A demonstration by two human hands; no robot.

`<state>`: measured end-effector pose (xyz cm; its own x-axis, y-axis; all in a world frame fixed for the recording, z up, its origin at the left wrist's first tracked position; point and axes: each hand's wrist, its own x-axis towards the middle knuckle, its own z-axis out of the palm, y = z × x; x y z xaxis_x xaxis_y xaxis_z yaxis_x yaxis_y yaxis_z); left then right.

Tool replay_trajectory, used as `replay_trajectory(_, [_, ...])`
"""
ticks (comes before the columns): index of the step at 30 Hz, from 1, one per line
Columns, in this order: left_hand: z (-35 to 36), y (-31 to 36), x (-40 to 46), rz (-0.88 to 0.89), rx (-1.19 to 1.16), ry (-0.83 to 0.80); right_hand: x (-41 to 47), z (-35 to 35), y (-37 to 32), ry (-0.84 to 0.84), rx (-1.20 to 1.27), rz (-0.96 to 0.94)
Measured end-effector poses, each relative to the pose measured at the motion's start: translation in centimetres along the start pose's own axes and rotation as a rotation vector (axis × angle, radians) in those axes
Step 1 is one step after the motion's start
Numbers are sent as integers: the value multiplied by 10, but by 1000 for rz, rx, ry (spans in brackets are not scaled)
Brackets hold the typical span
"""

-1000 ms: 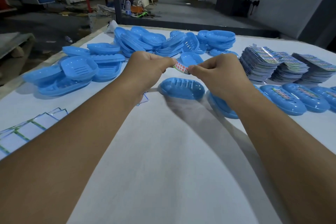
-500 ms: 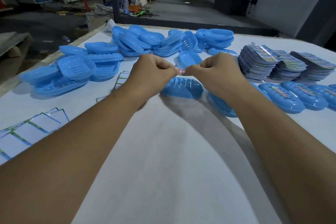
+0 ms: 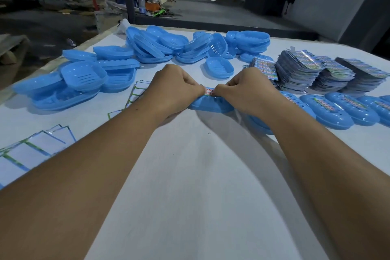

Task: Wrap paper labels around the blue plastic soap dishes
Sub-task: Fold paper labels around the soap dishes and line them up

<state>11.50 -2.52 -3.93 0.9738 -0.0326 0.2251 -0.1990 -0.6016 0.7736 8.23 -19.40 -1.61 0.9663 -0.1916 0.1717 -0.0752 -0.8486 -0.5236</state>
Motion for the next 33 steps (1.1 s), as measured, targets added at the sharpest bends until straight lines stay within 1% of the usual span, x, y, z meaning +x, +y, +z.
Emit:
replay_trajectory(6, [-1,2,-1,30,88,-1,1,1,0,3,0,-1])
replay_trajectory(11, [1,2,-2,46,126,54,2,1,1,6,-2,-3])
replay_trajectory(17, [1,4,-3,42,155,57,2,2,1,-6,6,-1])
replay_trajectory(24, [2,8,-6,82,221,81,3,3,3,1,-13,-14])
replay_trajectory(27, [3,10,-7,132,290,106,3,5,3,8,-35,-21])
replay_trajectory(33, [1,16,-8,303,456,148,4,7,3,30,-75,-45])
